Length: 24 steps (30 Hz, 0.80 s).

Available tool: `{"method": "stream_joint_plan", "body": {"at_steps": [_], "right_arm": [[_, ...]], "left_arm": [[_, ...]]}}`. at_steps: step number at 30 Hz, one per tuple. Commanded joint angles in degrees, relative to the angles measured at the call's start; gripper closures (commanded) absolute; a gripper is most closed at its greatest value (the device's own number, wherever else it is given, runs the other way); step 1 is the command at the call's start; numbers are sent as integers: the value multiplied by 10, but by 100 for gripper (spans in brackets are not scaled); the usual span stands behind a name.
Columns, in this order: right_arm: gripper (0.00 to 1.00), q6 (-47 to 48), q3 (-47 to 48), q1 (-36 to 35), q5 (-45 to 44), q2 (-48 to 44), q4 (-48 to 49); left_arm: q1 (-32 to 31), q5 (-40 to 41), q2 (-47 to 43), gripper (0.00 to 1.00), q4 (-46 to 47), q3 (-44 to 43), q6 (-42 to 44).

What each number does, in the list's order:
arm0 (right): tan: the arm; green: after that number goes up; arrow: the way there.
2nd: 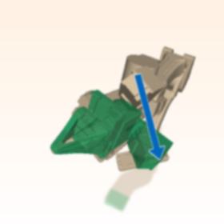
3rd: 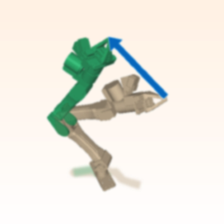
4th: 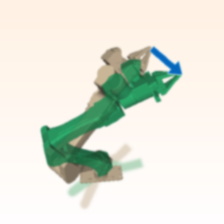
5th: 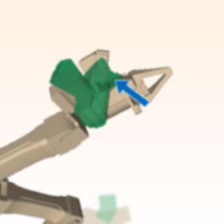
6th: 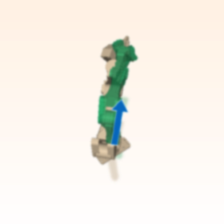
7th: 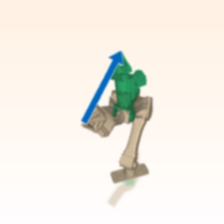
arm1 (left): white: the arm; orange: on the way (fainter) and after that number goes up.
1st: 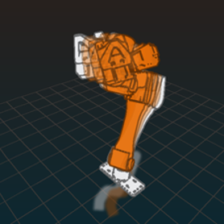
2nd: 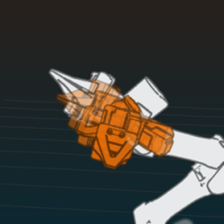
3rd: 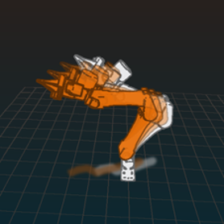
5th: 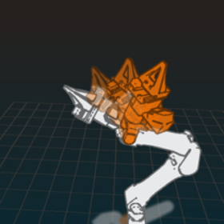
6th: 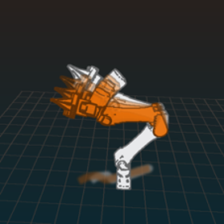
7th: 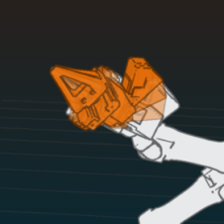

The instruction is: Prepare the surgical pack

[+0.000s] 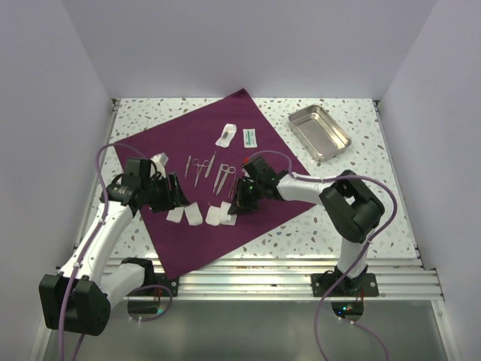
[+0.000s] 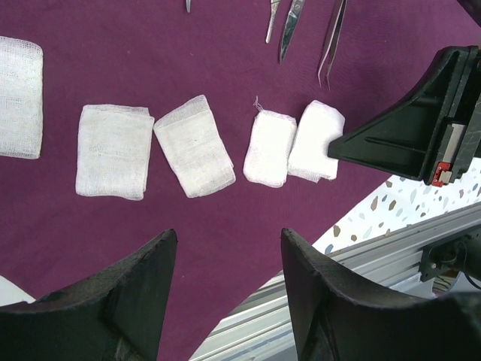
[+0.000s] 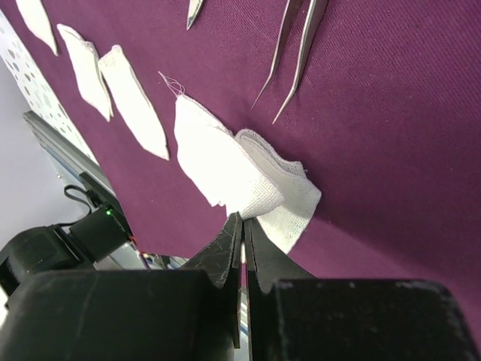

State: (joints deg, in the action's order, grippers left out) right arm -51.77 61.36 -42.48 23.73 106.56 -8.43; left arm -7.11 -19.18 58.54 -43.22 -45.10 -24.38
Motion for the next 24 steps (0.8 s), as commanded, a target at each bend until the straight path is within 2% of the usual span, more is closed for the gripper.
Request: {"method": "stream_joint_plan", "body": {"at_steps": [1, 4, 7, 9, 11, 14, 24], "right_arm": [[100, 10, -4, -1, -6, 5, -2], [99, 14, -5, -1, -10, 8, -8], [90, 19, 1, -1, -6, 15, -19], [77, 21, 2, -1, -11, 10, -31], [70, 29, 0, -1, -17, -6, -48], [63, 41, -8, -1, -28, -27, -63], [61, 43, -18, -1, -21, -13, -44]], "left_arm": [[3, -12, 2, 38, 16, 5, 13], [3, -12, 3, 39, 17, 6, 14], [3, -14, 4, 39, 17, 7, 14], [3, -15, 6, 39, 17, 8, 14], [3, -15, 5, 39, 17, 7, 15], [3, -14, 4, 39, 16, 10, 17], [3, -21, 10, 39, 19, 10, 15]]}}
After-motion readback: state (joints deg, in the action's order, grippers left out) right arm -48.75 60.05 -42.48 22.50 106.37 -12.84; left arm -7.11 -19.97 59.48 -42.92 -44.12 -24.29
